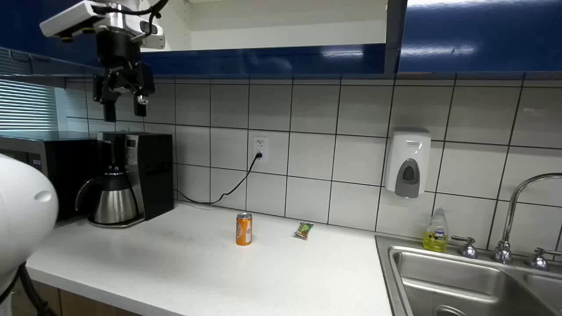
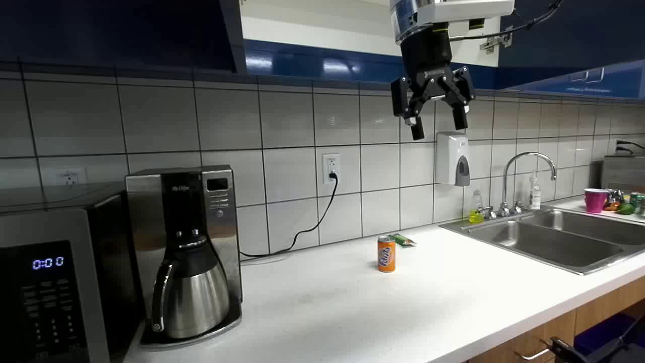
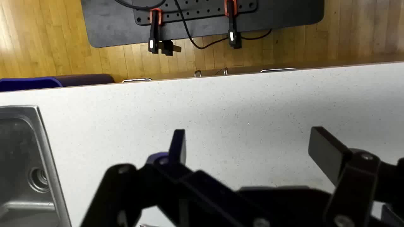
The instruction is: Put the orange can in the open upper cabinet.
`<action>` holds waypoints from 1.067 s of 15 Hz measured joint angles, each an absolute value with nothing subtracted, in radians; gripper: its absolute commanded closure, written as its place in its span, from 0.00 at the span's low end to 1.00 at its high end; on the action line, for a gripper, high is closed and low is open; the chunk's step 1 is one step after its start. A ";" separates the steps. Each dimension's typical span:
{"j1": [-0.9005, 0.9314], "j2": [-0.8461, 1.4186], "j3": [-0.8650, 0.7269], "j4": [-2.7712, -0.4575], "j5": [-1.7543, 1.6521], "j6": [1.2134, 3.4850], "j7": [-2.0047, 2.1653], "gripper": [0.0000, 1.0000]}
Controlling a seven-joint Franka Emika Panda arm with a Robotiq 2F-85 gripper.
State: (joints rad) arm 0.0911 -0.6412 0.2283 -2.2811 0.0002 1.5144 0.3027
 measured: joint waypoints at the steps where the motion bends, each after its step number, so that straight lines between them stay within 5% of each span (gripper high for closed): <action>1: 0.091 -0.641 0.228 -2.281 0.000 1.515 0.303 0.00; 16: 0.063 -0.574 0.168 -2.362 -0.063 1.683 0.301 0.00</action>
State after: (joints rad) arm 0.0625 -0.5736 0.1676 -2.3622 -0.0626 1.6832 0.3012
